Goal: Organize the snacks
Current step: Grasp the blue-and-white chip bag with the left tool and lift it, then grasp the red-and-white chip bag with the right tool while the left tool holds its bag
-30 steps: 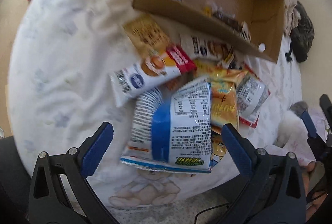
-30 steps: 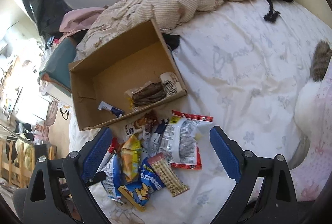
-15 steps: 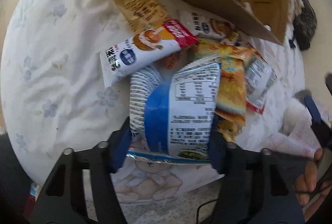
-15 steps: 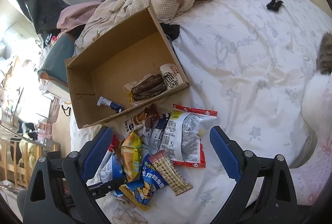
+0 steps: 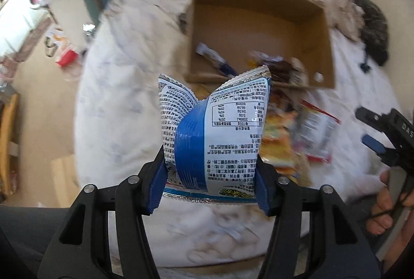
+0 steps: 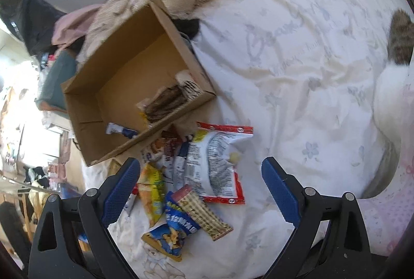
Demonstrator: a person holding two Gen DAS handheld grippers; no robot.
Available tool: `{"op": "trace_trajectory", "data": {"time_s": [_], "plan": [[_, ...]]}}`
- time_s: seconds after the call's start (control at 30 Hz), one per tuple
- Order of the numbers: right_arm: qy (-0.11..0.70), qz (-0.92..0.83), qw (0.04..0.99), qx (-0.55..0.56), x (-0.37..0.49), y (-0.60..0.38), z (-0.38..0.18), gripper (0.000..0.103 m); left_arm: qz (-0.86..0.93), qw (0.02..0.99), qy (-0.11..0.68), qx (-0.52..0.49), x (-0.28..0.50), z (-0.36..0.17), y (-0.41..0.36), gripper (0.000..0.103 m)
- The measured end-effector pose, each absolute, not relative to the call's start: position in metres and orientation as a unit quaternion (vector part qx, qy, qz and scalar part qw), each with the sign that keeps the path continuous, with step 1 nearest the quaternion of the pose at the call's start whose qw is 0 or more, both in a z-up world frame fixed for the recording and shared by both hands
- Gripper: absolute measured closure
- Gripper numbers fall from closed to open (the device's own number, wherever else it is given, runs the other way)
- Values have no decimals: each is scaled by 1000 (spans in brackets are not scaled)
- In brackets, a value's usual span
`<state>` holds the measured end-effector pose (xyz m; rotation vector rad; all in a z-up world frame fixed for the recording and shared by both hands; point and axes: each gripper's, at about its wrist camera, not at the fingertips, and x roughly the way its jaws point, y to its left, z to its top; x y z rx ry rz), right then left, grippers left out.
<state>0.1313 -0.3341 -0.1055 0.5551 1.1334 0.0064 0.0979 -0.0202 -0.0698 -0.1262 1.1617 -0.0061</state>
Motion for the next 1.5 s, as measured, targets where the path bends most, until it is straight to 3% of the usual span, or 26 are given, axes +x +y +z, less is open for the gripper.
{"op": "trace_trajectory", "data": {"time_s": [0.23,0.53,0.7,0.97,1.5], "plan": [[586,-16,768,259,164,-326,-149,8,19,815,575,-70,107,-91,-9,49],[624,-24,734,266,177,-317,-192,22,25,812,580,-69,108,-98,-11,49],[618,-12,743,257,177,-315,-186,51,26,815,575,-65,111,-97,-12,49],[582,6,778,236,159,-320,-153,74,23,827,559,-56,104,-92,-12,49],[488,102,833,241,106,-306,-78,75,37,849,526,-49,93,-79,-7,49]]}}
